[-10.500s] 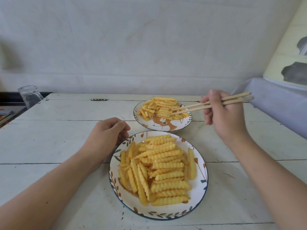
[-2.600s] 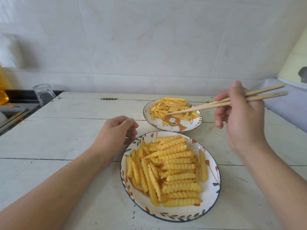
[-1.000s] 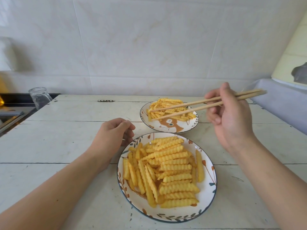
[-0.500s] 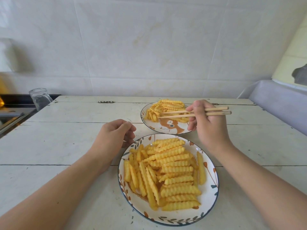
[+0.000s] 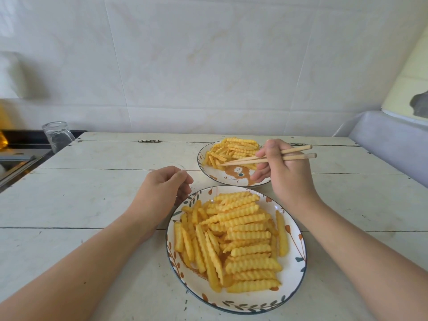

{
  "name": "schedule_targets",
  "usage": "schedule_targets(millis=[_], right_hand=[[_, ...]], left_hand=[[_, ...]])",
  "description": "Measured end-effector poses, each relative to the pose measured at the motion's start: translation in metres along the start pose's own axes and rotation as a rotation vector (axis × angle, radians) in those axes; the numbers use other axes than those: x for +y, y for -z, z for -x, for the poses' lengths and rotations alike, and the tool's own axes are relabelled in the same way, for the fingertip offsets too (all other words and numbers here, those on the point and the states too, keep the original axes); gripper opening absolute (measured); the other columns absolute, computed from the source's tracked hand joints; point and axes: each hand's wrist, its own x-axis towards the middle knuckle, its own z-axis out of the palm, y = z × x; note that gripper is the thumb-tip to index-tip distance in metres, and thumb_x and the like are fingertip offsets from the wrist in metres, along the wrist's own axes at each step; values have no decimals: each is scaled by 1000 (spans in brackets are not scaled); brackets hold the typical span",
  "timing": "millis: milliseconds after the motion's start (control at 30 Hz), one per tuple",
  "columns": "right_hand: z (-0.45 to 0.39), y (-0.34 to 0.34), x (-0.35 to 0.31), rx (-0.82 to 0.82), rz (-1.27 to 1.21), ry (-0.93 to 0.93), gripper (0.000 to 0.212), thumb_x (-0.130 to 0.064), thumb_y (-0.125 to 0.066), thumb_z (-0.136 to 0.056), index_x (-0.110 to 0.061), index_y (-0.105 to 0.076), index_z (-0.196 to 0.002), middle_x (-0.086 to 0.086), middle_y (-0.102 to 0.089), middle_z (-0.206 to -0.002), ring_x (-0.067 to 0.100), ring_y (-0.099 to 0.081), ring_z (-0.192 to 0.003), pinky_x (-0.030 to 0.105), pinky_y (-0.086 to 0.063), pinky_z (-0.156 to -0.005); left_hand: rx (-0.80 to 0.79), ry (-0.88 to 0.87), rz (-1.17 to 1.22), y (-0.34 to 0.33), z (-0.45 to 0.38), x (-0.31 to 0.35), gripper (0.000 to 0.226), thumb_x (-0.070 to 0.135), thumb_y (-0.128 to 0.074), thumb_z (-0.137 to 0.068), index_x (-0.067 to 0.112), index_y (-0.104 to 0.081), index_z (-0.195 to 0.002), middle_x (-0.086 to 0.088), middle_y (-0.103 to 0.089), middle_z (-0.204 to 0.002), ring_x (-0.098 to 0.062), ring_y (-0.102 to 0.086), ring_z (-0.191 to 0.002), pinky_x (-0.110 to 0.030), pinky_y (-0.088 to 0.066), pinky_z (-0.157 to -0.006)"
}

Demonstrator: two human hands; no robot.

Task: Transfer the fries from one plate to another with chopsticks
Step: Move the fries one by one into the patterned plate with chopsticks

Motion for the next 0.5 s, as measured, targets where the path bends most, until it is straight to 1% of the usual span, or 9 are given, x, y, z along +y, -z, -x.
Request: schedule_targets(millis=[67,100,233,367,500], right_hand=[[0,0,-2,9,-3,-5,40,-48,-44,-95,-15,-62,-83,5,-58,-62,32,-68,-54,37,-56,-51],[0,-1,-2,4,-1,-5,39,-47,-44,-96,-15,-62,-84,5,-59,-61,31,-68,-54,36,-56,-50],[0,-5,1,-15,21,-9,34,-37,-43,-103,-16,-63,-86,3,-58,-63,30,-68,-54,37,-55,-52],[-4,1,-2,68,-9,-14,38,-35,-42,-106,-18,-63,-80,4,-56,-60,32,-63,-49,29,-50,-46],[-5,13,-8,134,-88,-43,44,-37,-40,-106,-10,-62,-78,9,-54,-56,28,-57,-43,31,-49,-44]], left_hand=[[-1,-2,-3,0,0,0,29,15,-53,-103,7,-74,-85,-2,-67,-70,-9,-60,-61,-18,-50,-59],[-3,-1,1,0,0,0,29,14,-53,-103,7,-74,-85,-2,-67,-70,-8,-60,-60,-16,-49,-57],[-13,2,12,0,2,1,28,14,-53,-103,6,-74,-86,-2,-67,-70,-7,-60,-59,-16,-49,-57],[-25,-3,2,2,4,3,28,15,-53,-103,7,-74,-86,-3,-68,-72,-9,-61,-63,-19,-51,-61],[-41,-9,-29,3,10,8,28,17,-54,-102,7,-74,-86,-1,-68,-71,-6,-59,-61,-17,-49,-59]])
